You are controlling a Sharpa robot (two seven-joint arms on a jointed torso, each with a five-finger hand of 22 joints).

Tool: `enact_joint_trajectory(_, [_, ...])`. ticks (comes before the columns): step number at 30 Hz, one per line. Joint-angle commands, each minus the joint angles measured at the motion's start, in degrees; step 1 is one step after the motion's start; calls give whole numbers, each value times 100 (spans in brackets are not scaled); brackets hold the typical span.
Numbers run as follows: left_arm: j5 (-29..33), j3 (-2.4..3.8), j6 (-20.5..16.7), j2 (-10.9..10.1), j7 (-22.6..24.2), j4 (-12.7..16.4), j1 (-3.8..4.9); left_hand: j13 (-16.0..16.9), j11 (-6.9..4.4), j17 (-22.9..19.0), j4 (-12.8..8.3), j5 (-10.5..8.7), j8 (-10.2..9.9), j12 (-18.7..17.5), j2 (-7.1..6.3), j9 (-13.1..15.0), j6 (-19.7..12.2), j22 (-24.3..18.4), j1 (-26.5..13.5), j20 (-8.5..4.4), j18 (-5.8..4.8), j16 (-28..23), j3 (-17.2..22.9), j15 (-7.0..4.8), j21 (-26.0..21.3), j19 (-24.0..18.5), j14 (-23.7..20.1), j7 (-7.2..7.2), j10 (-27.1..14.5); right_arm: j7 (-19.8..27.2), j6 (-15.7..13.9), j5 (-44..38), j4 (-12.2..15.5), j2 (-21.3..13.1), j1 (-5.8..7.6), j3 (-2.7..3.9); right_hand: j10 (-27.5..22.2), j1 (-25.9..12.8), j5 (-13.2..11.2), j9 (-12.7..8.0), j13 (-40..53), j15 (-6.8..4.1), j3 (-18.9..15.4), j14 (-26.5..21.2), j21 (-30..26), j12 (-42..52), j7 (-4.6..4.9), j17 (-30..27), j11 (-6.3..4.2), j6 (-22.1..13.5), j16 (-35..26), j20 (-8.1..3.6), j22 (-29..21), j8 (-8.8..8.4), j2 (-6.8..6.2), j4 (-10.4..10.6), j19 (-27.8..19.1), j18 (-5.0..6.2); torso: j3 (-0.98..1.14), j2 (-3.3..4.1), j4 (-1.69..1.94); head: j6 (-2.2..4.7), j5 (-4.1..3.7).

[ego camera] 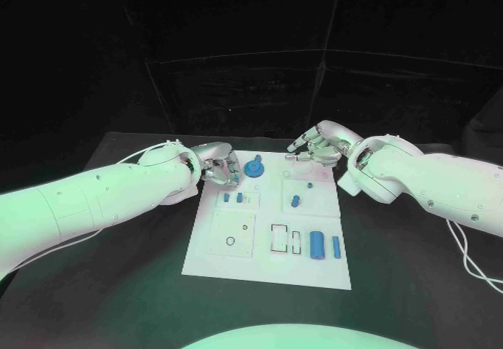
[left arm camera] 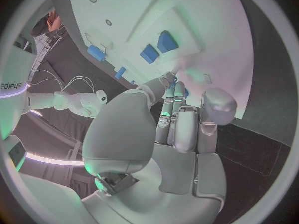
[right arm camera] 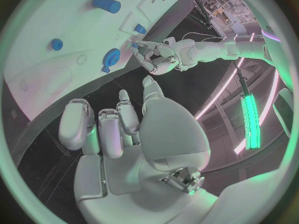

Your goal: Assemble the parts on the task board

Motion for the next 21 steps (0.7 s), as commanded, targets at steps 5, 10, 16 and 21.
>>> enact_joint_trajectory(5, [76,6,186,3,-120,-3,7,3,-12,-11,-19,-9,-27,-38,-5,5,40,15,-34,-32,-55,-8,43,-31,40,9,139,-11,46,33,-4,-8,7,4,10,3,-35,12,16,6,-2,-7,-24,338,-36,-21,-32,260,-4,10,-38,-5,-4,38,61,2,-9,79,4,-4,3,-7,-7])
enact_joint_trajectory(10, [76,5,274,55,-148,-36,6,3,-12,-11,-19,-9,-27,-38,-5,5,40,15,-34,-32,-55,-8,43,-31,40,9,139,-11,46,36,-3,-8,7,10,10,3,-36,12,24,6,-5,-7,-36,337,-38,-22,-32,257,-4,9,-40,-5,-5,40,66,4,-8,79,0,-2,-1,-13,-4])
enact_joint_trajectory(16, [76,3,380,95,-203,-72,3,3,-12,-11,-19,-9,-27,-38,-5,5,40,15,-34,-32,-55,-8,43,-31,40,9,139,-11,46,37,-2,-8,7,9,10,3,-36,12,24,6,-5,-7,-36,337,-38,-22,-32,257,-4,9,-40,-5,-5,40,66,4,-8,79,3,-2,2,-23,0])
enact_joint_trajectory(21, [75,3,420,104,-221,-81,1,3,-12,-29,-25,-9,-34,-49,-6,4,42,16,-33,-32,-54,-16,51,-32,39,6,135,-10,50,39,-2,-8,7,11,10,3,-36,12,24,6,-5,-7,-36,337,-38,-22,-32,257,-4,9,-40,-5,-5,40,66,4,-8,79,2,1,2,-29,-9])
